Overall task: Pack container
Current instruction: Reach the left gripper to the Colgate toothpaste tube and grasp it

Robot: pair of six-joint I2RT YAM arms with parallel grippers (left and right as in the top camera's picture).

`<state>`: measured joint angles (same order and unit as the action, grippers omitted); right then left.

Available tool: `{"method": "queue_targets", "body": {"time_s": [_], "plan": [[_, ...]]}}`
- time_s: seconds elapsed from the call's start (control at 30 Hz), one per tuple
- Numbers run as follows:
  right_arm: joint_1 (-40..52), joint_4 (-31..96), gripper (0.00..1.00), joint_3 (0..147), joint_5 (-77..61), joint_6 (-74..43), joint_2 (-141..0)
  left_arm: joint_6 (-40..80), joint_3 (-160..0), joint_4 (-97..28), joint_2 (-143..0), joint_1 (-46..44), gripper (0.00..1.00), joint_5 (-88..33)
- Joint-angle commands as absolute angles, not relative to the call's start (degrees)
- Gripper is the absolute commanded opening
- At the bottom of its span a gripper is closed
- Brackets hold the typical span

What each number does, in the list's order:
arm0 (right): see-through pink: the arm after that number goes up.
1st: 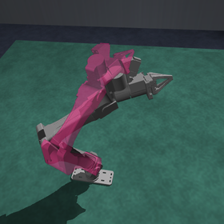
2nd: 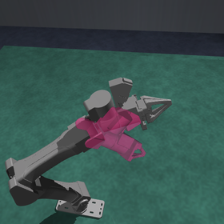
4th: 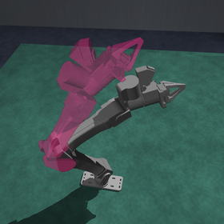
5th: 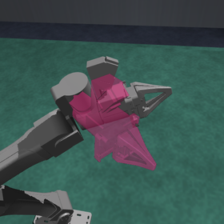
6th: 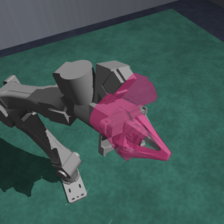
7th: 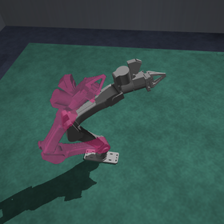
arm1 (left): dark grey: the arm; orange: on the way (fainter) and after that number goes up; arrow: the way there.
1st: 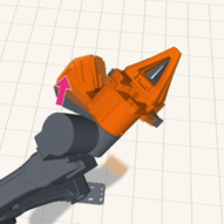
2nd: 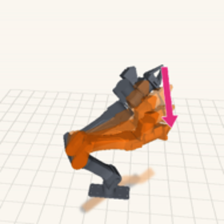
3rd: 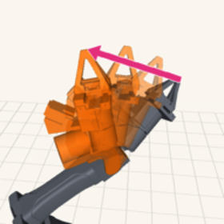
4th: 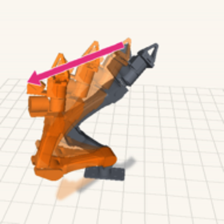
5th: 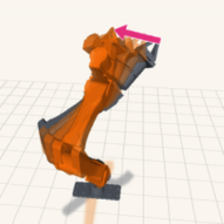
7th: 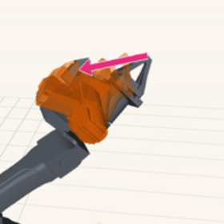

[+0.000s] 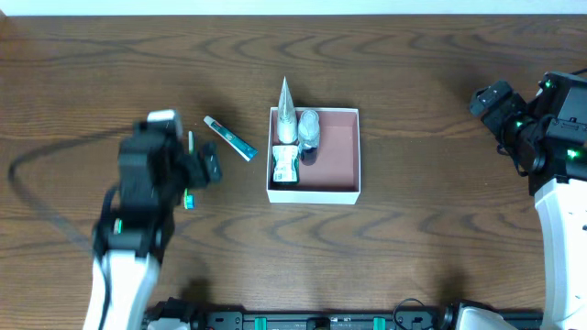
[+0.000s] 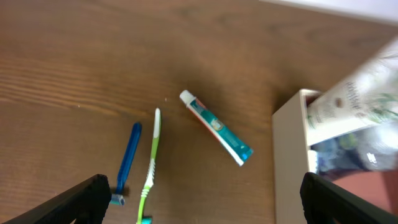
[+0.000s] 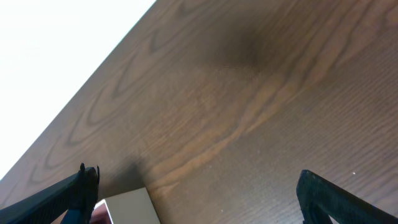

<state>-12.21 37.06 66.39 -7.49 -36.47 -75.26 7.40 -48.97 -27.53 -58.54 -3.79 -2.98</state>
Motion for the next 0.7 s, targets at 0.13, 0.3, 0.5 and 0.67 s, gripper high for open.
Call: {"method": "queue_targets", "body": {"time_s": [0.13, 0.3, 0.5, 0.67], "plan": [[-12.45, 37.08, 0.99, 66.74, -7.05, -36.16, -74.96, 5.56, -53.91, -26.76, -77.71, -3.55, 0.98, -2.52], [-12.45, 37.08, 0.99, 66.74, -7.05, -36.16, -74.96, 5.61, -53.91, -23.40, -86.59, -3.55, 0.98, -2.61], [-12.45, 37.08, 0.99, 66.74, -7.05, -36.16, -74.96, 9.85, -53.91, -17.30, -90.61, -3.62, 0.98, -5.54], [-12.45, 37.08, 0.99, 66.74, -7.05, -36.16, -74.96, 22.13, -53.91, -11.73, -91.55, -3.68, 0.98, -3.95]]}}
